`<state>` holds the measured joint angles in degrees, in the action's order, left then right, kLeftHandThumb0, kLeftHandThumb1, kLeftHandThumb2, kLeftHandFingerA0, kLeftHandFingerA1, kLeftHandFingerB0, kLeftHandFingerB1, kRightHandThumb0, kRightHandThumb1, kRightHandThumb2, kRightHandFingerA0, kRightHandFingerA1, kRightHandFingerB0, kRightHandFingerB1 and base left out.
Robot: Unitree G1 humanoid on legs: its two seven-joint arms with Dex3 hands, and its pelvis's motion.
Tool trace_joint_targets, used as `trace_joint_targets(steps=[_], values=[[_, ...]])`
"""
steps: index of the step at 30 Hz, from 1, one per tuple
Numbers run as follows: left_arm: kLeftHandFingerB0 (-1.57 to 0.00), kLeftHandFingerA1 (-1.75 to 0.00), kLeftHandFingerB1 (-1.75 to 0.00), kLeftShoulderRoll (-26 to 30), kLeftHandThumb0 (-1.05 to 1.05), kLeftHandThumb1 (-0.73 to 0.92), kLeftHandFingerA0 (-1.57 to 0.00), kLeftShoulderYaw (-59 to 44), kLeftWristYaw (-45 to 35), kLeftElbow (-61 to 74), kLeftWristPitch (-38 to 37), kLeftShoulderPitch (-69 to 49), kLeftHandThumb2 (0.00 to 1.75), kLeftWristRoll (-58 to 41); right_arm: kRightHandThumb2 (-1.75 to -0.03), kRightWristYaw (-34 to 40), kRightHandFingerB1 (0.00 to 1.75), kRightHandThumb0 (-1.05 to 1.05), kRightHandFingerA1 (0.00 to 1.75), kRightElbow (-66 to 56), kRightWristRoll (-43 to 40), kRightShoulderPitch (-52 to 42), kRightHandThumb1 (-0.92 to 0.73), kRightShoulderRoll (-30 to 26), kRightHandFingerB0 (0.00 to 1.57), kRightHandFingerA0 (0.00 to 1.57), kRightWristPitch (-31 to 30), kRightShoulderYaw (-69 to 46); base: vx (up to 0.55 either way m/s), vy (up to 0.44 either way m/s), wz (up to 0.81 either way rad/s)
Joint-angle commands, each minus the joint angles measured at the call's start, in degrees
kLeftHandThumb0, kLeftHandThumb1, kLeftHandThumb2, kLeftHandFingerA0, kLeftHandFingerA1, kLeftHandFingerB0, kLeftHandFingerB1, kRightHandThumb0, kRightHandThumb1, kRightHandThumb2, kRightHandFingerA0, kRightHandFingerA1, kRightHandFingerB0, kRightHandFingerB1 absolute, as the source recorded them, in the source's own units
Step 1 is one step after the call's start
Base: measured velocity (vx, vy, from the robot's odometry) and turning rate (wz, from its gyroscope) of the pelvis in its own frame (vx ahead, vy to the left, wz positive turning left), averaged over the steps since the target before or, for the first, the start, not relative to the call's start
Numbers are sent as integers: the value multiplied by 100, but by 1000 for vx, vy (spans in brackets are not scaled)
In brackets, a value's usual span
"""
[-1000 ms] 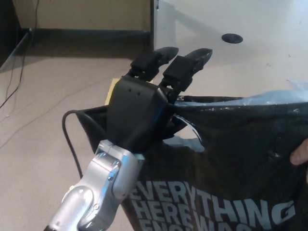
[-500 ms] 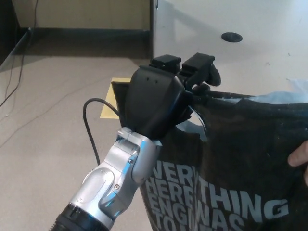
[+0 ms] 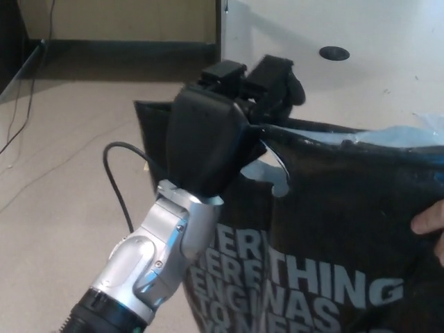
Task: A person is holding a plastic bag and the robot extends its left hand to grab the bag by hooking its thumb into the holes at the top and brings its hand down by its side. Then it extends its arm again to hand the plastic bag back to the person.
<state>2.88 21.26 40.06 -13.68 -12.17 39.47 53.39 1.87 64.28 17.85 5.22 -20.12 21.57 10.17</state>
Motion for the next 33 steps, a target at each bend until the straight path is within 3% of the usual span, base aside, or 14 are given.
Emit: trace_joint_targets(steps=[1,2,5,6,7,10,13,17,18,22,23,28,29,33], values=[[-58,-175,-145,222,-6,77,-103,-441,335,439,-120,100,70,-196,-61,-10,41,-31,53,55,-1,-7,-69,-52,59,66,-67,-10,0,0,0],[-59,-175,-148,264,-13,79,-86,-553,264,587,-122,71,67,-262,-61,-18,40,-33,53,49,35,2,-70,-59,59,66,-129,23,0,0,0],[-62,-175,-149,443,-8,69,-89,-864,136,925,-62,19,79,-323,-61,-29,41,-32,59,94,-16,-18,-69,-52,59,67,-36,-9,0,0,0],[-80,-145,-120,492,-14,58,-126,-971,110,1014,-46,-1,97,-349,-61,-42,41,-33,59,96,-16,-29,-69,-63,59,66,-41,-7,0,0,0],[-65,-175,-145,570,-12,72,-91,-1072,115,1063,-73,-10,69,-364,-61,-63,41,-33,60,96,-33,-29,-69,-59,59,66,-61,-17,0,0,0],[-68,-172,-140,786,-13,73,-82,-1274,59,1203,-122,-76,65,-400,-61,-90,41,-31,57,72,-41,-73,-69,-71,59,65,6,-15,0,0,0],[-70,-168,-142,1067,-9,69,-80,-1531,-120,1361,-248,-185,80,-645,-61,-125,41,-32,58,82,-76,-74,-69,-54,58,65,-28,-42,0,0,0],[-71,-174,-144,1371,-9,66,-91,-1794,-77,1485,-325,-349,86,-691,-61,-94,41,-33,57,83,-51,-93,-69,-34,57,66,-8,-34,0,0,0],[-88,-140,-117,1456,-17,56,-126,-1903,-105,1509,-457,-397,104,-864,-61,-106,41,-32,56,77,-66,-93,-70,-19,56,66,-26,-43,0,0,0],[-90,-137,-110,1720,-7,54,-125,-2196,-71,1609,-688,-628,107,-1031,-61,-152,41,-33,54,92,-80,-52,-70,-15,56,66,-48,-55,0,0,0],[-85,-169,-127,1818,-2,60,-94,-2370,-184,1747,-769,-852,97,-1245,-61,-163,41,-32,51,102,-84,-51,-70,-19,56,65,-12,-58,0,0,0],[-81,-174,-134,2173,-1,59,-94,-2740,60,1683,-1067,-1322,101,-1184,-61,-116,40,-32,56,121,4,-12,-70,-59,56,65,-55,-4,0,0,0],[-87,-139,-112,2361,-1,55,-125,-2931,172,1556,-1308,-1634,107,-1258,-61,-143,41,-31,54,130,-28,-18,-70,-43,56,65,-5,-23,0,0,0],[-89,-140,-114,2536,1,52,-126,-3200,264,1284,-1587,-2136,105,-1387,-61,-132,41,-32,60,156,-47,-24,-69,2,58,66,-49,-39,0,0,0]])
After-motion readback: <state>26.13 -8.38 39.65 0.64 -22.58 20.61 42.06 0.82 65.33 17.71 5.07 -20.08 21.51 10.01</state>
